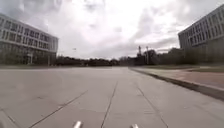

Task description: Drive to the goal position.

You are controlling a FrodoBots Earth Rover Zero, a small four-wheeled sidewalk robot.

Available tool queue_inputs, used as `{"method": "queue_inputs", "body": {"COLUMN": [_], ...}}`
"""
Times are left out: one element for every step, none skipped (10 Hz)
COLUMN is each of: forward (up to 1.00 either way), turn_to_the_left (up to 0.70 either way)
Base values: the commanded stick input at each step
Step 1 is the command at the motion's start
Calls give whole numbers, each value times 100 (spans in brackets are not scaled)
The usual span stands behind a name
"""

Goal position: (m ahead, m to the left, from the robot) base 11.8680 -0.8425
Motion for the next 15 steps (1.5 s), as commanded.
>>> {"method": "queue_inputs", "body": {"forward": [100, 100, 100, 100, 44, 0, 0, 0, 0, 0, 0, 0, 0, 0, 45], "turn_to_the_left": [0, 0, 0, 0, 0, 0, 0, 0, 0, 0, 0, 0, 0, 0, 0]}}
